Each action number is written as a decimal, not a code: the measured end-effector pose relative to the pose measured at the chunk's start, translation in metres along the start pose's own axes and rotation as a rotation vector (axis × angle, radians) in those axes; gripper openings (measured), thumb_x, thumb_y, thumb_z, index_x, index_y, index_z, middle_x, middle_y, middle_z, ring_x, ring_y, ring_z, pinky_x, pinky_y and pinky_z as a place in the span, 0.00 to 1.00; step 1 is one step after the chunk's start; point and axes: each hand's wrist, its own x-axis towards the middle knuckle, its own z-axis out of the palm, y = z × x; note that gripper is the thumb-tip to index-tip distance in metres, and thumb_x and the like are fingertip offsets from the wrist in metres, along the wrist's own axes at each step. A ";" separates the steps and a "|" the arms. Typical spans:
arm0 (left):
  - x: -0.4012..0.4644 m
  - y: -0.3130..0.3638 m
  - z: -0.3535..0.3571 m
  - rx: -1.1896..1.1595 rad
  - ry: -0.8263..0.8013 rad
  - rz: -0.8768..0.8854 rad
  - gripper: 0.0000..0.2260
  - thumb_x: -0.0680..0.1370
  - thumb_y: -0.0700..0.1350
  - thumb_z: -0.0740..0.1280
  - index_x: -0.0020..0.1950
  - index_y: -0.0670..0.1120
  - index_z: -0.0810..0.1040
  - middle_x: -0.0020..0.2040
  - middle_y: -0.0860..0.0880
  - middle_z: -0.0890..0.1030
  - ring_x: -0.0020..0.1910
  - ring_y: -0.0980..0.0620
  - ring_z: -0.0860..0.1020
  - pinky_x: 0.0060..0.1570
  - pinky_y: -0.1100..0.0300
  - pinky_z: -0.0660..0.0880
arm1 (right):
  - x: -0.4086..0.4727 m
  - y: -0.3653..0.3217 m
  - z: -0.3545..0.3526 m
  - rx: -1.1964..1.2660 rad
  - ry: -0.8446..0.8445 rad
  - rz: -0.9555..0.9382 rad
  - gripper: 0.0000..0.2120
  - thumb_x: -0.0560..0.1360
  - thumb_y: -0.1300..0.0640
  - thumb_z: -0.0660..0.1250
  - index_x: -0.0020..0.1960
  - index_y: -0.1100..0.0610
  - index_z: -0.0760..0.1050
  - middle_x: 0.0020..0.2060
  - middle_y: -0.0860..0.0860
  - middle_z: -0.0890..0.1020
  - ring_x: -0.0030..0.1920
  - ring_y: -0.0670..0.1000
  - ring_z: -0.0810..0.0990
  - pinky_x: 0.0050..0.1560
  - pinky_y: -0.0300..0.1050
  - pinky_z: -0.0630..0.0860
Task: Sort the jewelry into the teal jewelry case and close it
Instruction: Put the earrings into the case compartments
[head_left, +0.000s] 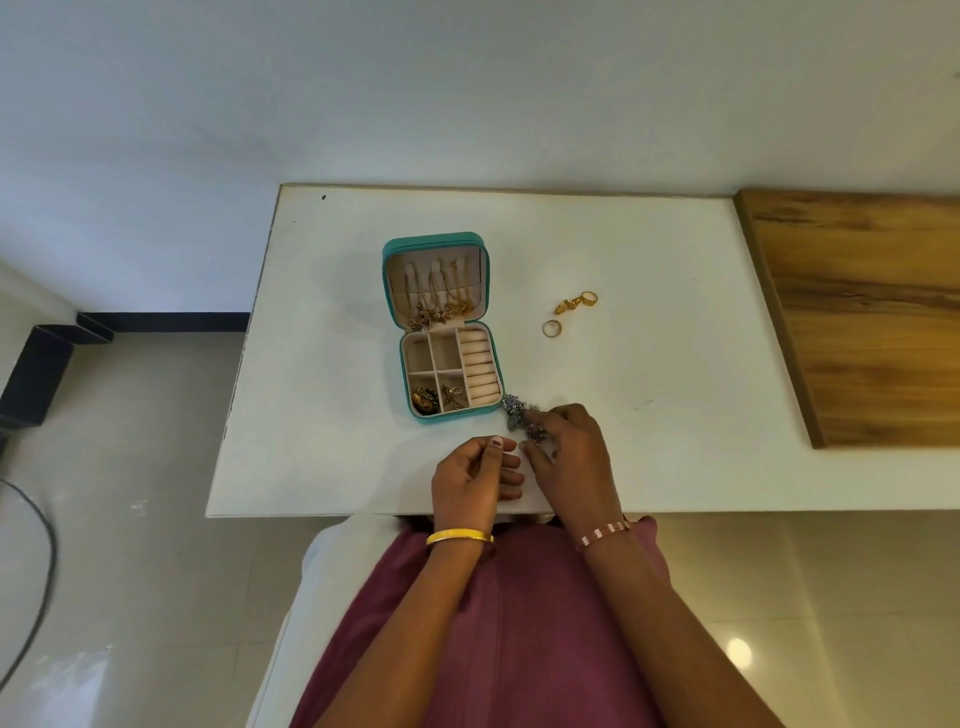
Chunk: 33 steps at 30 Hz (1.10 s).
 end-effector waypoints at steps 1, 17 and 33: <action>0.000 0.000 0.000 0.004 0.003 0.001 0.12 0.78 0.38 0.59 0.39 0.45 0.78 0.33 0.45 0.79 0.26 0.56 0.77 0.29 0.64 0.78 | 0.000 0.000 -0.002 0.036 0.022 0.022 0.14 0.71 0.63 0.69 0.56 0.60 0.78 0.48 0.58 0.76 0.50 0.55 0.74 0.49 0.39 0.67; 0.002 0.005 -0.003 -0.089 0.022 -0.037 0.09 0.78 0.38 0.58 0.44 0.40 0.77 0.34 0.44 0.79 0.24 0.57 0.78 0.28 0.66 0.77 | 0.020 -0.016 0.012 -0.122 0.126 0.037 0.10 0.73 0.58 0.67 0.53 0.59 0.79 0.47 0.59 0.77 0.49 0.57 0.73 0.46 0.46 0.69; -0.009 0.009 -0.017 0.030 0.018 0.065 0.11 0.78 0.41 0.60 0.40 0.48 0.79 0.35 0.48 0.80 0.34 0.53 0.79 0.35 0.67 0.78 | 0.000 -0.034 -0.027 0.766 0.322 0.270 0.09 0.71 0.66 0.68 0.43 0.53 0.76 0.39 0.45 0.80 0.38 0.38 0.79 0.42 0.34 0.77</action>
